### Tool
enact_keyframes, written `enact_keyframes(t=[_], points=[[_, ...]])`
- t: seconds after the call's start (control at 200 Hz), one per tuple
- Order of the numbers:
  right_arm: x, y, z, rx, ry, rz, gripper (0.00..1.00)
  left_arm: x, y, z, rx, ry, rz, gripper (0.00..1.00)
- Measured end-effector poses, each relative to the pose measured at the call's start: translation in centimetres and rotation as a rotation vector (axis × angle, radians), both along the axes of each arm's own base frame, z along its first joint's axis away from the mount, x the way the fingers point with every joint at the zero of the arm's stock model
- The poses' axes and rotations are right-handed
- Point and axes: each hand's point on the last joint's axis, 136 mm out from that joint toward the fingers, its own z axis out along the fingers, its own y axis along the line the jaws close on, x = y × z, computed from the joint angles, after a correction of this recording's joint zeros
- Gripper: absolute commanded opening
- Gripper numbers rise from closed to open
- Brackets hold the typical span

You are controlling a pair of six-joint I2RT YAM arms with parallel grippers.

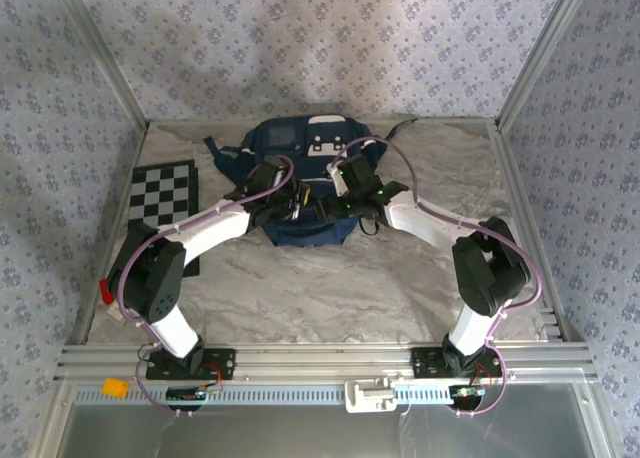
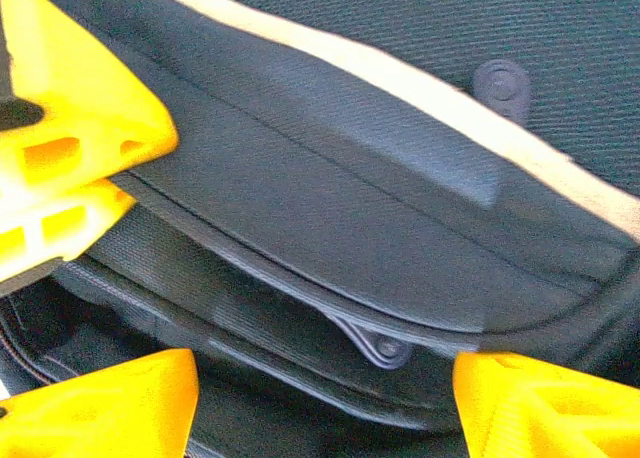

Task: Pack the student bag

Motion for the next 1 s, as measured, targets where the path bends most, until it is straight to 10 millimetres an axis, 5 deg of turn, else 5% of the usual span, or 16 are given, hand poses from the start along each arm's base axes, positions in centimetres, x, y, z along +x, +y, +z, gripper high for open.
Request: enact_keyframes(t=[0.5,1.004], points=[[0.1,1.1,-1.0,-0.061,-0.038,0.034,0.52,0.1,0.2,0.2,0.001,-0.004,0.003,0.00],[1.8,1.3,-1.4,-0.120,-0.079,-0.071,0.12,0.4,0.5,0.3,0.012,-0.016,0.018,0.00]])
